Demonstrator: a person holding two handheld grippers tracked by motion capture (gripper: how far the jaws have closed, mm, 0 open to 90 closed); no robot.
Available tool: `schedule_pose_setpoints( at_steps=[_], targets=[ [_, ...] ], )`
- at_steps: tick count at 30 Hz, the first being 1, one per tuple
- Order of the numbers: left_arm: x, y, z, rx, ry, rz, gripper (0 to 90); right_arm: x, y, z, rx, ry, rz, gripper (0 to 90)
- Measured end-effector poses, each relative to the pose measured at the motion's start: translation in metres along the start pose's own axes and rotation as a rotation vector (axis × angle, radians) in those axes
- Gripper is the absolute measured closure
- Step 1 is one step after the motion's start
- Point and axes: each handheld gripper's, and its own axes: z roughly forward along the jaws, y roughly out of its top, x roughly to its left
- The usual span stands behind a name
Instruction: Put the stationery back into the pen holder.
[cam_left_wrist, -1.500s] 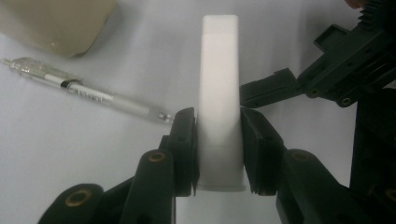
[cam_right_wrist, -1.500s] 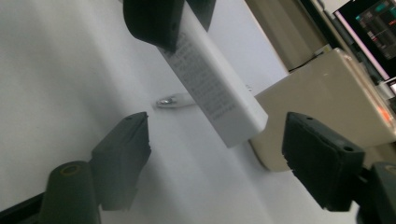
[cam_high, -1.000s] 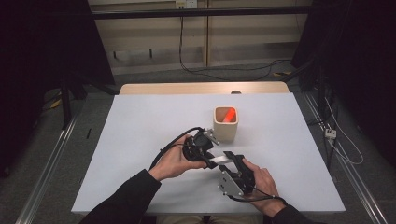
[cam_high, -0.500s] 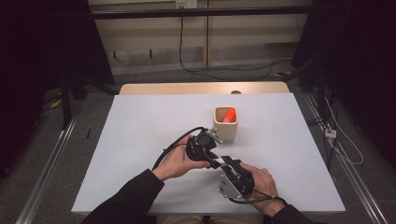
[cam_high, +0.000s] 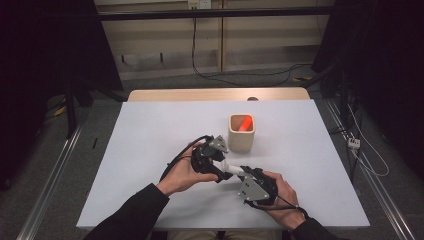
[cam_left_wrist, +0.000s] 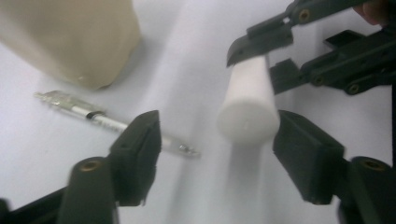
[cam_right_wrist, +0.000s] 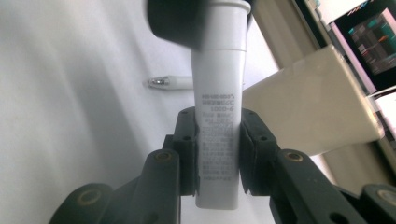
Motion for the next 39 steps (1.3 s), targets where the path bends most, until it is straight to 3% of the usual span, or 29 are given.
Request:
schedule_pose_setpoints(
  at_steps=[2, 7, 9, 11, 14, 17, 20, 23, 27, 31, 39],
  targets=[
    [0.002, -0.006, -0.003, -0.025, 0.02, -0.014, 20.2, -0.003, -0.001, 0.0, -0.008, 0.016, 0.052, 71.6],
    [0.007, -0.022, -0.012, -0.075, 0.036, -0.07, 10.9, -0.01, -0.004, -0.001, -0.034, 0.034, 0.159, 71.7],
    [0.011, -0.028, -0.016, -0.106, 0.022, -0.11, 10.3, -0.013, -0.004, -0.001, -0.048, 0.042, 0.193, 71.7],
    [0.012, -0.033, -0.019, -0.124, 0.05, -0.144, 10.3, -0.015, -0.005, 0.0, -0.063, 0.043, 0.218, 71.8],
    [0.015, -0.042, -0.026, -0.167, 0.048, -0.187, 9.5, -0.017, -0.006, 0.0, -0.081, 0.057, 0.259, 71.8],
    [0.014, -0.051, -0.034, -0.185, 0.093, -0.198, 6.8, -0.02, -0.007, 0.0, -0.094, 0.066, 0.295, 71.8],
    [0.01, -0.063, -0.04, -0.205, 0.167, -0.212, 5.6, -0.025, -0.008, 0.0, -0.102, 0.07, 0.332, 71.8],
    [0.008, -0.076, -0.048, -0.23, 0.174, -0.214, 5.6, -0.032, -0.009, 0.0, -0.126, 0.075, 0.393, 71.9],
    [0.004, -0.09, -0.059, -0.248, 0.24, -0.247, 5.3, -0.041, -0.009, -0.001, -0.154, 0.075, 0.467, 71.9],
    [-0.005, -0.102, -0.068, -0.279, 0.265, -0.197, 5.0, -0.049, -0.009, -0.002, -0.167, 0.06, 0.506, 71.9],
    [-0.005, -0.129, -0.079, -0.303, 0.332, -0.244, 5.1, -0.07, -0.01, 0.0, -0.197, 0.026, 0.588, 71.9]
  ],
)
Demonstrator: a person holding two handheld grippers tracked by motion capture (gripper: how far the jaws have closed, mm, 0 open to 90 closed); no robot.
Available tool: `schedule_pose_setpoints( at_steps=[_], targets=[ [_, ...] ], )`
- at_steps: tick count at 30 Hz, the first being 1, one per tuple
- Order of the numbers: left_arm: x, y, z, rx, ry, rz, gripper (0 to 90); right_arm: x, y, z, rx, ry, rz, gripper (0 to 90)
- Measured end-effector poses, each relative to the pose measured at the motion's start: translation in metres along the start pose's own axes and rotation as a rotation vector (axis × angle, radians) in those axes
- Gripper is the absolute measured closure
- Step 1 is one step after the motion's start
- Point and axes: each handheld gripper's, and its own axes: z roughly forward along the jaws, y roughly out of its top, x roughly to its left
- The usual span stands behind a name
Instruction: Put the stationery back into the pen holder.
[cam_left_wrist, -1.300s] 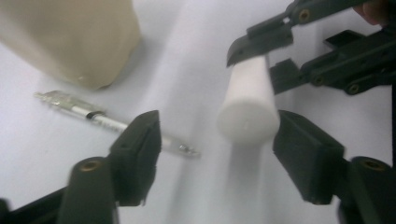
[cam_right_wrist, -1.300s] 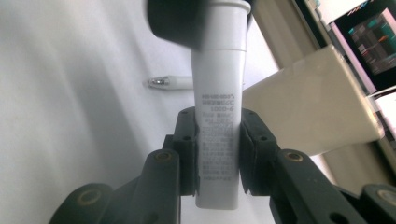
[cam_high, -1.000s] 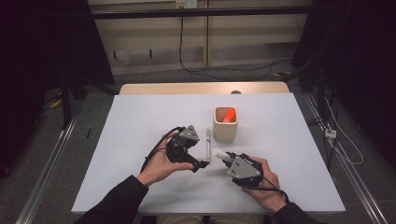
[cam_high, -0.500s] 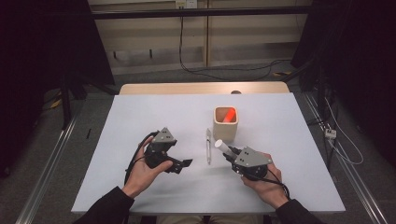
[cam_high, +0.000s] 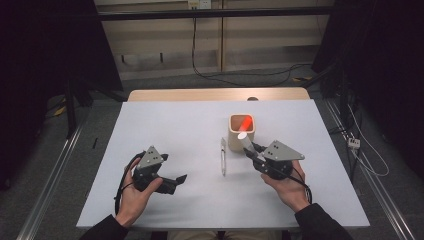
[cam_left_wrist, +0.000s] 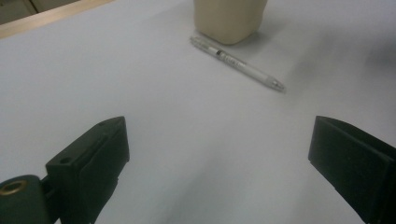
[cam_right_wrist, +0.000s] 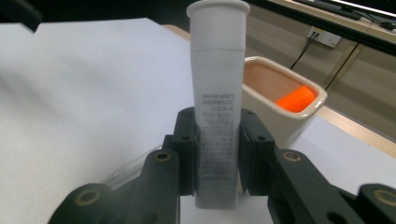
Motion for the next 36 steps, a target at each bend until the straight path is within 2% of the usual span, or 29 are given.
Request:
schedule_pose_setpoints(
  at_steps=[3, 8, 12, 14, 15, 16, 18, 22, 29, 36],
  targets=[
    [0.001, -0.01, -0.003, 0.007, 0.022, -0.004, 5.3, -0.007, 0.005, 0.001, -0.013, -0.003, 0.03, 71.9],
    [0.0, -0.023, -0.008, 0.015, 0.041, -0.026, 5.6, -0.016, 0.017, 0.002, -0.05, -0.009, 0.036, 71.9],
    [-0.002, -0.032, -0.012, -0.009, 0.058, -0.046, 6.4, -0.021, 0.026, 0.004, -0.064, -0.016, 0.047, 71.9],
    [-0.001, -0.033, -0.014, -0.038, 0.054, -0.047, 6.8, -0.024, 0.029, 0.006, -0.073, -0.016, 0.064, 71.9],
    [0.0, -0.032, -0.015, -0.042, 0.066, -0.033, 6.9, -0.026, 0.031, 0.007, -0.078, -0.016, 0.071, 71.9],
    [0.001, -0.032, -0.016, -0.045, 0.079, -0.043, 6.8, -0.028, 0.032, 0.009, -0.08, -0.02, 0.084, 71.9],
    [0.003, -0.034, -0.016, -0.056, 0.072, -0.069, 6.5, -0.031, 0.036, 0.011, -0.089, -0.026, 0.099, 71.9],
    [0.004, -0.036, -0.017, -0.064, 0.079, -0.084, 6.5, -0.036, 0.042, 0.014, -0.112, -0.035, 0.114, 71.9],
    [0.006, -0.036, -0.014, -0.053, 0.07, -0.083, 6.5, -0.043, 0.044, 0.029, -0.111, -0.051, 0.145, 71.9],
    [0.007, -0.037, -0.014, -0.05, 0.065, -0.089, 6.5, -0.05, 0.038, 0.048, -0.104, -0.057, 0.208, 71.9]
  ],
)
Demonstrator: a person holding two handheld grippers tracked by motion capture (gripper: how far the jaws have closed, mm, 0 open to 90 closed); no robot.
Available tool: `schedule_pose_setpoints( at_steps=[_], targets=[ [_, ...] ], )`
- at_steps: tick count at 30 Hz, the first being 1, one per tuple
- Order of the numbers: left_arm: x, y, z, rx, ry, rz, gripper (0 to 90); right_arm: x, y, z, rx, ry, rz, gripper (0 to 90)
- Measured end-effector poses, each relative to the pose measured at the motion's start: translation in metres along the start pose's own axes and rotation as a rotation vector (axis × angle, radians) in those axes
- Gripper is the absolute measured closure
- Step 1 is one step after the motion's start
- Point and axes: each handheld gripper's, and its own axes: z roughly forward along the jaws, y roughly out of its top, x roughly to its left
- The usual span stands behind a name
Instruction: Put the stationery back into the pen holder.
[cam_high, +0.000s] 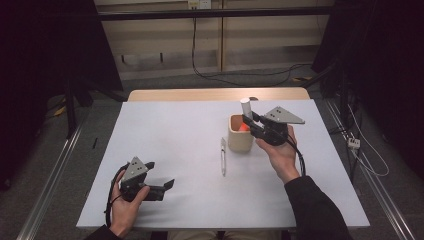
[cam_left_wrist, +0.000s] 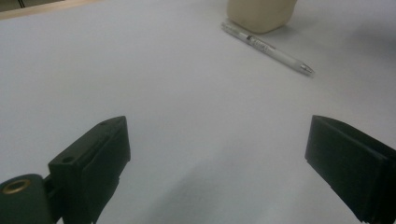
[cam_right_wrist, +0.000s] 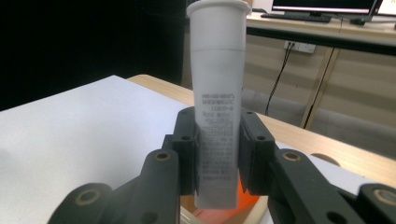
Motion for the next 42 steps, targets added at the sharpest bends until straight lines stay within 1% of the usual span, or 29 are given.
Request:
schedule_pose_setpoints(
  at_steps=[3, 5, 7, 8, 12, 15, 17, 18, 20, 21, 23, 25, 28, 30, 31, 32, 34, 36, 39, 42],
  targets=[
    [0.001, 0.0, 0.001, 0.0, -0.017, -0.017, 6.4, -0.002, -0.003, 0.004, 0.009, -0.001, 0.021, 71.8],
    [0.001, 0.0, 0.001, 0.004, -0.015, -0.014, 6.3, -0.003, -0.005, 0.007, 0.01, 0.0, 0.039, 71.8],
    [0.001, 0.0, 0.0, -0.005, -0.019, -0.017, 6.3, -0.003, -0.008, 0.01, 0.006, 0.003, 0.065, 71.8],
    [0.001, 0.0, 0.0, -0.004, -0.018, -0.019, 6.3, -0.004, -0.009, 0.011, 0.014, 0.0, 0.06, 71.8],
    [0.002, 0.0, 0.0, 0.001, -0.012, -0.02, 6.3, -0.003, -0.014, 0.015, 0.023, -0.006, 0.071, 71.7],
    [0.002, -0.001, 0.001, 0.008, -0.019, -0.02, 6.3, -0.005, -0.017, 0.016, 0.034, -0.004, 0.075, 71.6],
    [0.002, -0.001, 0.001, 0.017, -0.011, -0.025, 6.3, -0.005, -0.017, 0.016, 0.034, -0.011, 0.082, 71.5],
    [0.003, -0.001, 0.001, 0.016, -0.012, -0.031, 6.3, -0.004, -0.017, 0.016, 0.035, -0.012, 0.082, 71.3],
    [0.004, -0.001, 0.001, 0.019, -0.009, -0.031, 6.3, -0.004, -0.017, 0.016, 0.033, -0.013, 0.071, 70.5],
    [0.004, -0.001, 0.001, 0.019, -0.009, -0.03, 6.3, -0.004, -0.017, 0.015, 0.028, -0.009, 0.07, 67.9],
    [0.004, -0.002, 0.001, 0.014, -0.009, -0.034, 6.3, -0.005, -0.017, 0.015, 0.023, -0.021, 0.08, 61.8],
    [0.004, -0.002, 0.001, 0.014, -0.009, -0.033, 6.3, -0.004, -0.016, 0.014, 0.017, -0.016, 0.094, 52.9],
    [0.004, -0.001, 0.001, 0.017, -0.009, -0.03, 6.3, -0.004, -0.015, 0.011, 0.009, -0.018, 0.086, 47.8],
    [0.004, -0.002, 0.001, 0.016, -0.009, -0.033, 6.3, -0.004, -0.014, 0.009, 0.015, -0.023, 0.078, 40.9],
    [0.004, -0.002, 0.0, 0.016, -0.008, -0.032, 6.3, -0.003, -0.013, 0.009, 0.013, -0.024, 0.088, 39.2],
    [0.004, -0.001, 0.0, 0.015, -0.008, -0.031, 6.3, -0.003, -0.013, 0.007, 0.015, -0.02, 0.084, 37.8],
    [0.004, -0.001, 0.0, 0.016, -0.008, -0.032, 6.3, -0.002, -0.012, 0.006, 0.024, -0.028, 0.071, 33.0],
    [0.004, -0.001, 0.0, 0.015, -0.008, -0.03, 6.3, -0.001, -0.013, 0.003, 0.023, -0.033, 0.064, 32.0],
    [0.004, -0.001, 0.0, 0.013, -0.004, -0.03, 6.3, -0.001, -0.017, -0.002, 0.045, -0.055, 0.039, 28.1],
    [0.004, -0.001, 0.0, 0.011, -0.006, -0.032, 6.3, -0.001, -0.02, -0.005, 0.068, -0.064, 0.044, 22.4]
  ],
)
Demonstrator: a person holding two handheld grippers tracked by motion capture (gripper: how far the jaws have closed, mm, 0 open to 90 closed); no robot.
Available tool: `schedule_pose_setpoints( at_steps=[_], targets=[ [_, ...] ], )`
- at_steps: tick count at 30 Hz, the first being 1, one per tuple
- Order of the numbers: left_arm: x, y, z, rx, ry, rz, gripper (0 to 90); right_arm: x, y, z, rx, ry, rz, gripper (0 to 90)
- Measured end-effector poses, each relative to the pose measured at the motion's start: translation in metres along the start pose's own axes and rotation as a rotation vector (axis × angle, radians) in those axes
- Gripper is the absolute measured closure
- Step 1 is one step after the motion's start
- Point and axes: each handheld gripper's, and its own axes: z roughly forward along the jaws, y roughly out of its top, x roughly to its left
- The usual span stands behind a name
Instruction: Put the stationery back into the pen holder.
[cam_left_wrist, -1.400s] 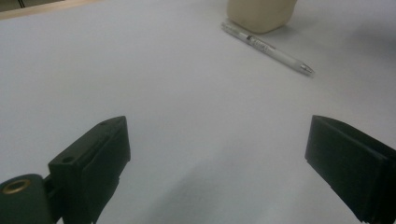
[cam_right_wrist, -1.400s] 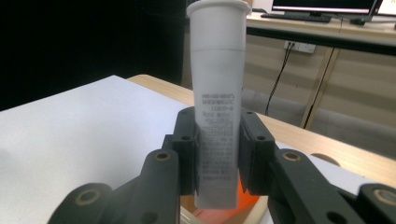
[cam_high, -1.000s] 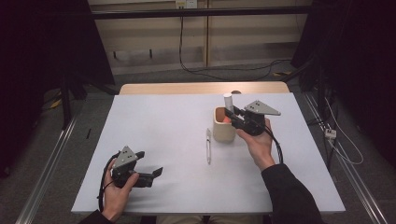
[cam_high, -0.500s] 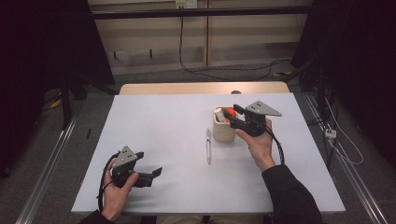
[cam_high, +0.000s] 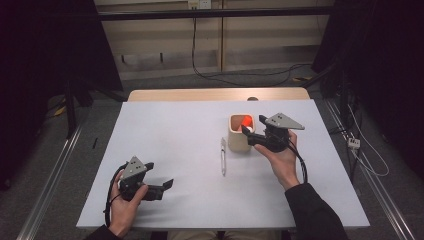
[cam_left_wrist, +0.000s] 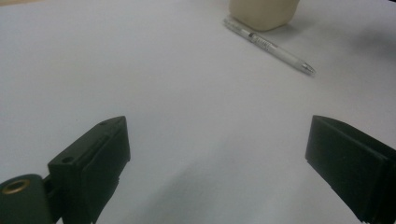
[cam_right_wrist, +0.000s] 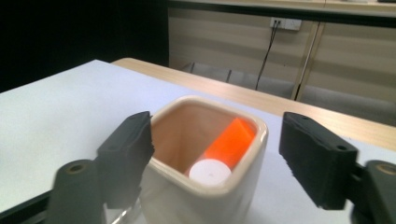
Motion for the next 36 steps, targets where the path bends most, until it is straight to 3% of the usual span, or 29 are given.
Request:
schedule_pose_setpoints(
  at_steps=[4, 12, 18, 36],
  targets=[
    [0.0, 0.0, 0.0, 0.0, 0.002, 0.0, 6.3, 0.002, -0.002, -0.007, 0.002, 0.002, 0.0, 20.4],
    [0.0, 0.0, 0.0, 0.002, -0.001, -0.004, 6.3, 0.009, -0.01, -0.015, 0.076, 0.014, -0.005, 13.5],
    [0.0, 0.0, -0.001, -0.002, -0.005, 0.0, 6.3, 0.025, -0.015, -0.019, 0.121, 0.023, -0.047, 10.5],
    [0.001, 0.0, -0.002, -0.003, -0.003, 0.005, 6.3, 0.062, -0.038, -0.013, 0.195, 0.091, -0.052, 11.1]
  ],
)
